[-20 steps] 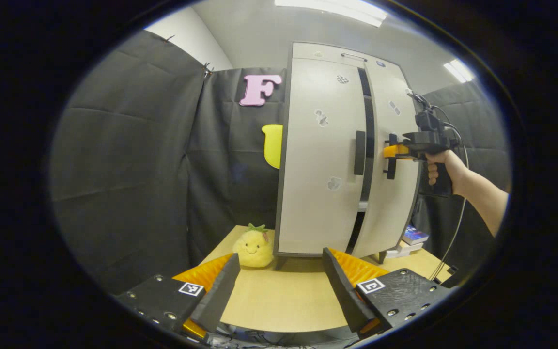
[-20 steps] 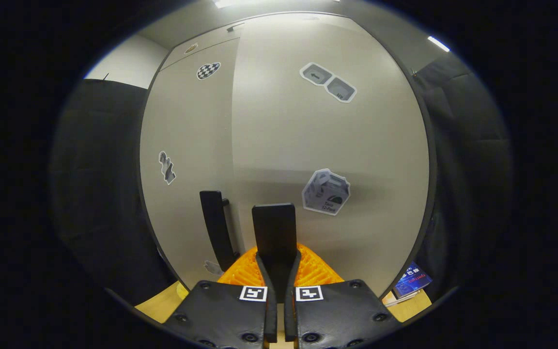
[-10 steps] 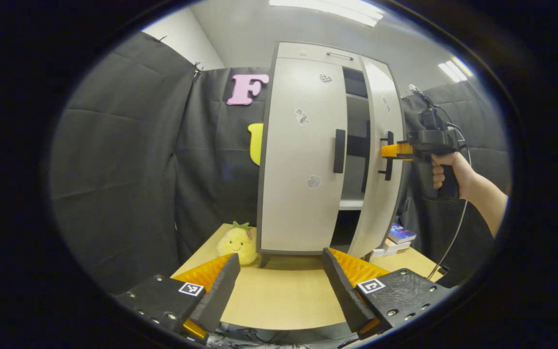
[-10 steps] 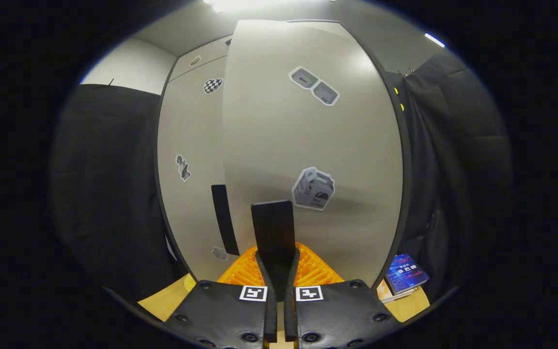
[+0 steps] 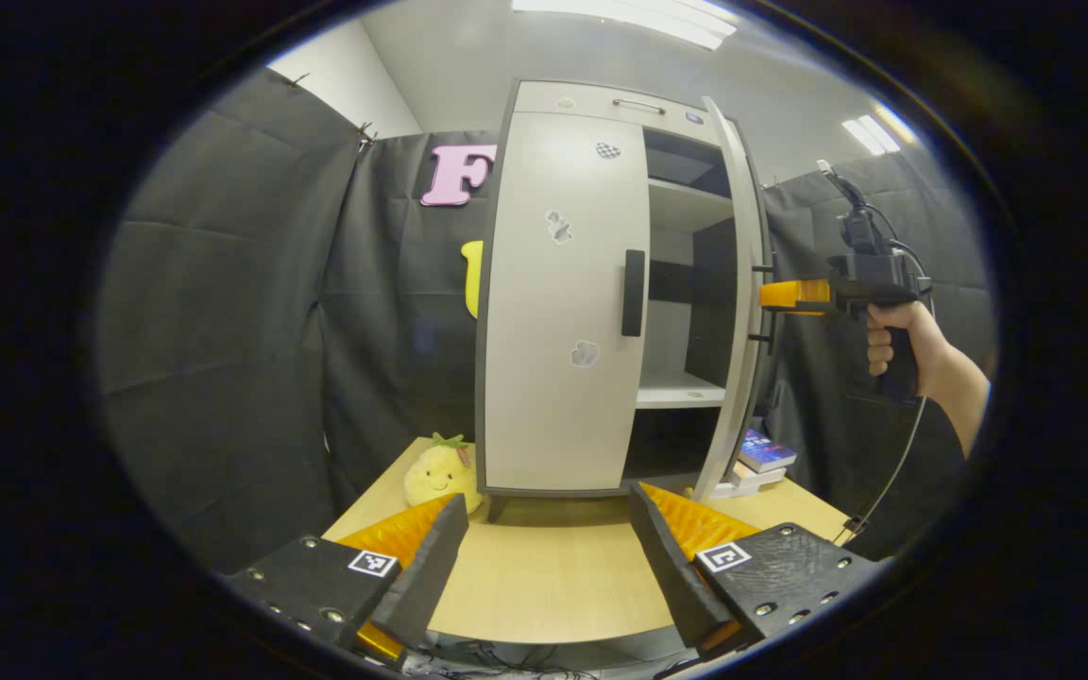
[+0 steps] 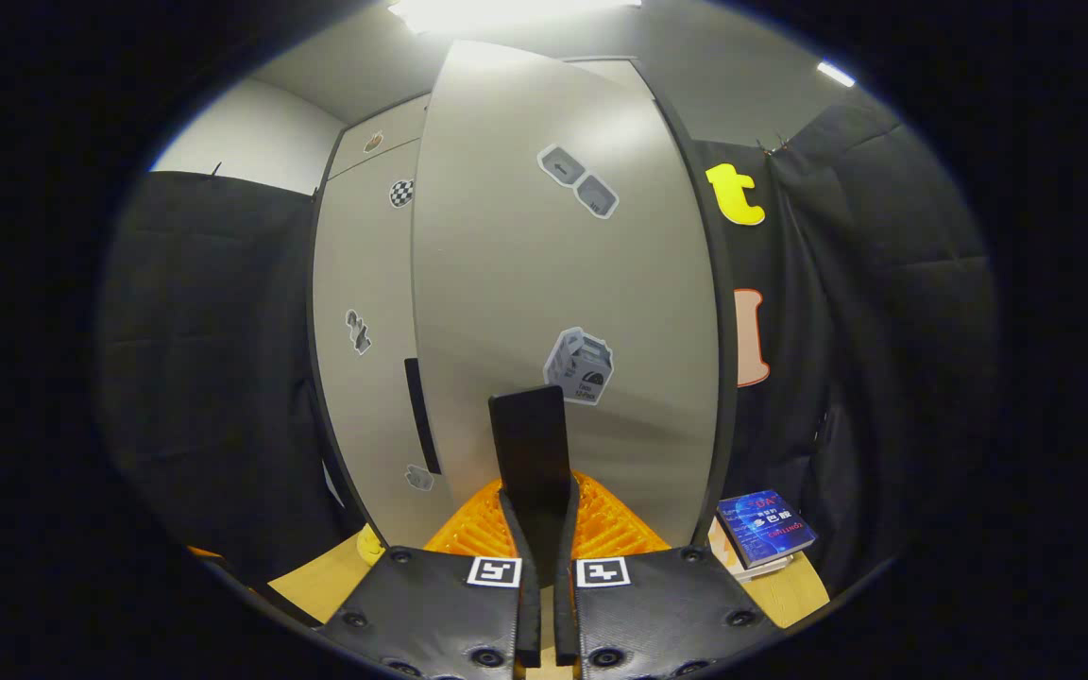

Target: Open the right door of the double-door shoe cabinet with the right hand, and open the left door with the left hand.

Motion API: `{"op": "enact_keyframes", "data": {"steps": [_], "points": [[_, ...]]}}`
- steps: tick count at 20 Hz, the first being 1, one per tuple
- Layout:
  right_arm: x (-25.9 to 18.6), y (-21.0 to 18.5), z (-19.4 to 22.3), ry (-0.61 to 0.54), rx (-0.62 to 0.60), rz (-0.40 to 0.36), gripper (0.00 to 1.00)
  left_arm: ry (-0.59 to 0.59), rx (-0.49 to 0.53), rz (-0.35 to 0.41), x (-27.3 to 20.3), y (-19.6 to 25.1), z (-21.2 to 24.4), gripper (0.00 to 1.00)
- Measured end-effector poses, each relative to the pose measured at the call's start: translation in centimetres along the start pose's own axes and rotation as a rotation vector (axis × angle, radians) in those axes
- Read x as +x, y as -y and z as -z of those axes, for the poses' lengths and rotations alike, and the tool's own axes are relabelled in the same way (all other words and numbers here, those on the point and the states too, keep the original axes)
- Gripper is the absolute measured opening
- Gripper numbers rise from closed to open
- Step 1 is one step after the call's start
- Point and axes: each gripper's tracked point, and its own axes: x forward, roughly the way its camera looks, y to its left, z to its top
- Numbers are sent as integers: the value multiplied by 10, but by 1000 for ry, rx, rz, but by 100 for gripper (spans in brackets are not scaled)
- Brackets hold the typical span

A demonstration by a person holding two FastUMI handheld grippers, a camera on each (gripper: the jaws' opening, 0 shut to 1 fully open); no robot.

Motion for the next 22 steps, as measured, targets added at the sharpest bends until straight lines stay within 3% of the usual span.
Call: {"op": "enact_keyframes", "data": {"steps": [4, 7, 15, 16, 22], "points": [[-14, 14, 0, 10, 5, 19, 3, -20, -6, 35, 7, 15, 5, 100], [-27, 30, 1, 16, 14, 43, 7, -17, 12, 67, 14, 30, 1, 100], [-57, 87, -3, 44, 87, 109, 6, 12, 39, 158, 26, 82, -9, 100], [-59, 95, -3, 47, 90, 112, 10, 13, 41, 161, 27, 86, -9, 98], [-68, 161, -10, 48, 123, 160, 5, 4, 13, 164, 30, 103, -11, 98]]}}
